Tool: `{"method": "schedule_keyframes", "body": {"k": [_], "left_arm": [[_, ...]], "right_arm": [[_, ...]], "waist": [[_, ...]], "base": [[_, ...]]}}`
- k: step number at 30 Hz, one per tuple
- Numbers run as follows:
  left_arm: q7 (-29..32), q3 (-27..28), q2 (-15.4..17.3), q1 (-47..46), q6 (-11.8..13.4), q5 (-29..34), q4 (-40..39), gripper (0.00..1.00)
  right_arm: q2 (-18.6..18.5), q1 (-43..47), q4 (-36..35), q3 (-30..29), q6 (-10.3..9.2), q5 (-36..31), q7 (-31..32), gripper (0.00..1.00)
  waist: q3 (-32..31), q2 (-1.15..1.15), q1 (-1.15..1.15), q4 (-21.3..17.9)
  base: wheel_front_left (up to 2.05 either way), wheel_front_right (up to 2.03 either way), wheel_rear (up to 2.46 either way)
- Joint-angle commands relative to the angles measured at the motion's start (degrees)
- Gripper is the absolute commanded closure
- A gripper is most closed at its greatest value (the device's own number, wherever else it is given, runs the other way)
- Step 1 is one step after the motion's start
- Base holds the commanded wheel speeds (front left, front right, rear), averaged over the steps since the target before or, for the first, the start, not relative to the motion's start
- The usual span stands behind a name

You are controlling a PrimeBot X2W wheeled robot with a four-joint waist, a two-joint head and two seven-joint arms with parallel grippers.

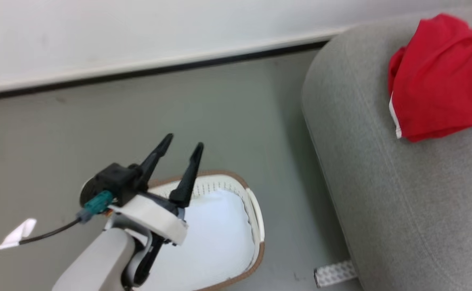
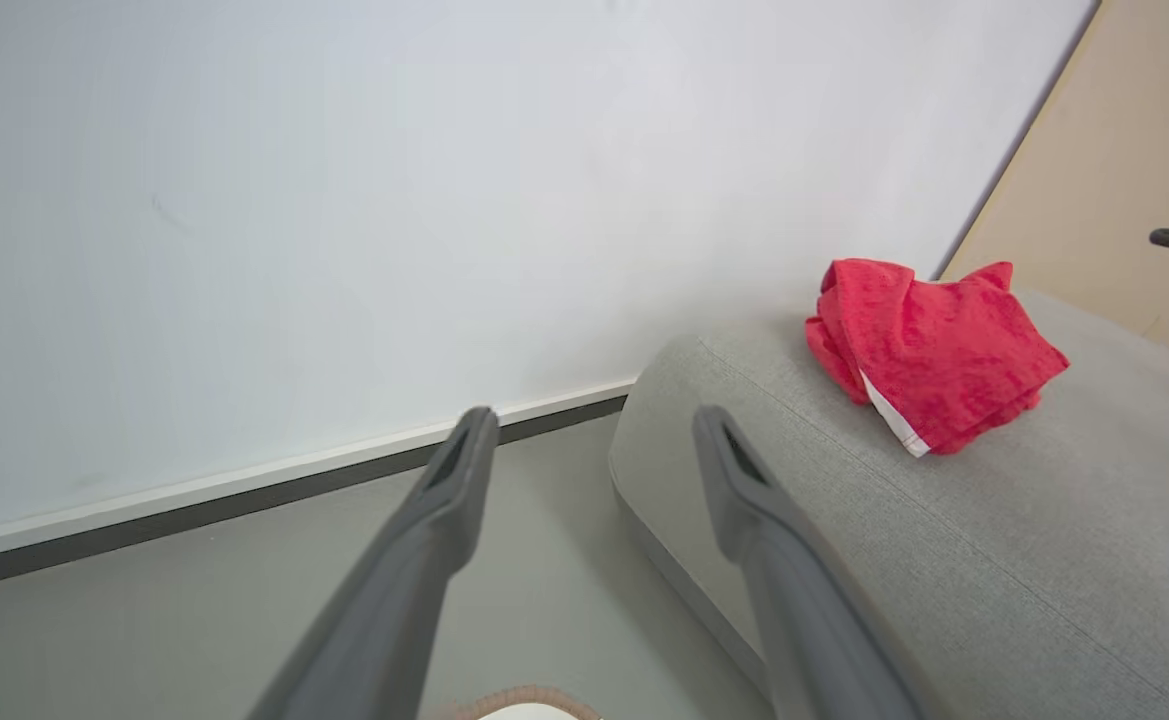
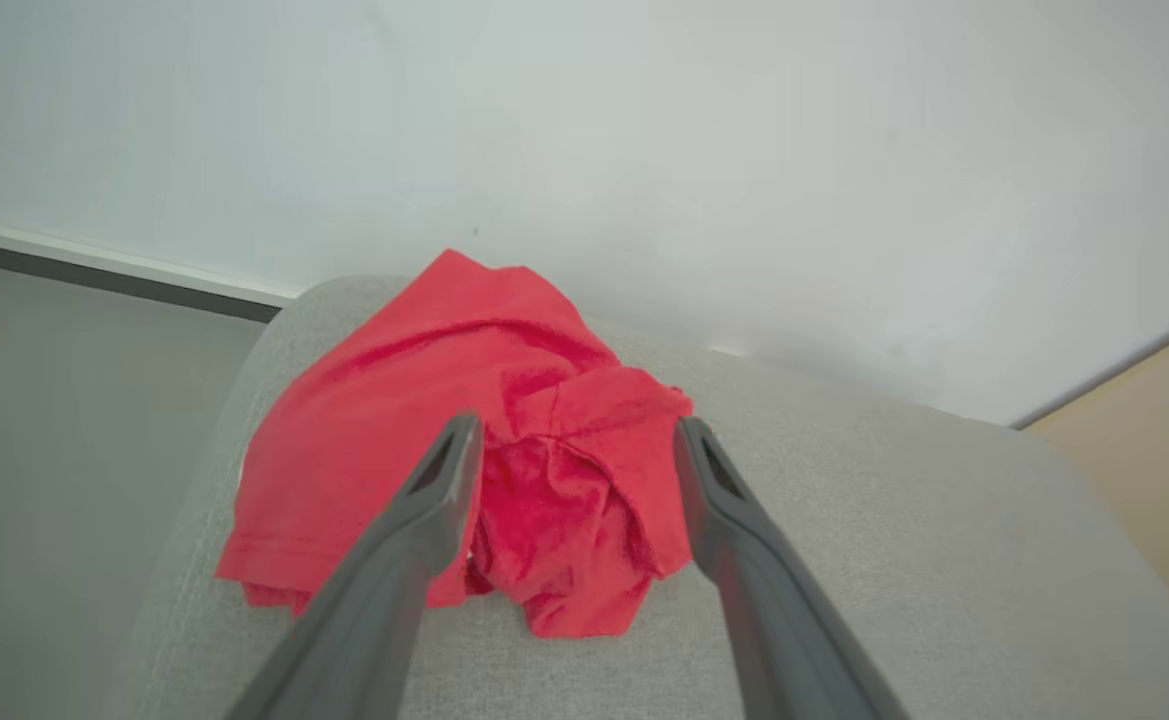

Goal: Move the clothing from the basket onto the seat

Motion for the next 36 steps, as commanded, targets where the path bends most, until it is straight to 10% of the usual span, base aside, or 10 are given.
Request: {"method": "schedule_keyframes", "body": {"k": [1,16,36], "left_arm": [[-0.2,0.7,0.3,1.5,0.4,-0.4,-0.1,0.0],[-0.5,12.7,0.3,14.2,3.3,-0.4,-2.2,0.0],[-0.5,31.2,-11.5,28.1,-1.3,12.0,-3.3,0.0]], "right_arm": [[-0.5,1.3,-0.8,-0.2,-0.12,0.6,-0.9,0.0],[6.3,18.1,-14.7,-17.4,-0.13,-4.5,-12.5,0.0],[33.9,51.4,-36.8,-39.3,-0.13,-23.0,-12.9,0.0]], "waist": [[-5.3,0.0,0.01,1.5],[-15.9,0.0,0.01,8.9],[-17.8,0.0,0.01,12.0]], "base": [[0.0,0.0,0.0],[0.0,0.0,0.0],[0.0,0.0,0.0]]}}
